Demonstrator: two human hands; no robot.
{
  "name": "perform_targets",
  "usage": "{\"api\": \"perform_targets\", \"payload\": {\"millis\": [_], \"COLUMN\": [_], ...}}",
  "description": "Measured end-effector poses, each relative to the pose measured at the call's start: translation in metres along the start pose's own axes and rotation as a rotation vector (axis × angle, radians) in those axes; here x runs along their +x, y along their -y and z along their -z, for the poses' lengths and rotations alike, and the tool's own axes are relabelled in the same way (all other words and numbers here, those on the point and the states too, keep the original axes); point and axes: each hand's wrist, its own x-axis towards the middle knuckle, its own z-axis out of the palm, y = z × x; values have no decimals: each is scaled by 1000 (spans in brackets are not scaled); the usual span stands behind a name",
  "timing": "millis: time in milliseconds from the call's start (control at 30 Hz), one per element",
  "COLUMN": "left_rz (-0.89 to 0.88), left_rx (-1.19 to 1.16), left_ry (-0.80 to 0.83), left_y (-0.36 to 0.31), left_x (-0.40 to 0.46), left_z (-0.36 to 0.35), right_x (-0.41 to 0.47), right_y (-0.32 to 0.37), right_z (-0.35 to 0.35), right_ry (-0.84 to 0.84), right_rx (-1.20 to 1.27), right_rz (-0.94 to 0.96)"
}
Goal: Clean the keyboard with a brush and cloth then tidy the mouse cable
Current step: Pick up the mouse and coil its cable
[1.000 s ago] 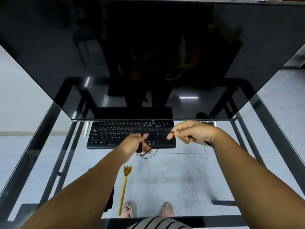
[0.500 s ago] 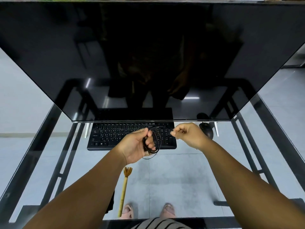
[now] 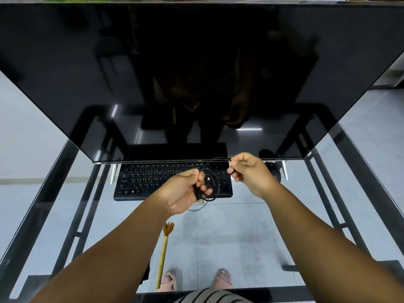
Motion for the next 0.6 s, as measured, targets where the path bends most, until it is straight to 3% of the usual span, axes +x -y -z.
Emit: {"api": "perform_targets", "payload": {"millis": [333, 600], "left_rz": [-7, -41], "left_rx": [48, 216], "left_ry": [62, 125], "left_y": [-7, -7], "left_x": [-3, -3], "left_z": [-6, -5], "right_x": [-2, -6], "right_y": [7, 7], "right_z": [-5, -5], "right_ry": [83, 180], "right_rx": [100, 243], "right_rz": [-121, -244]}}
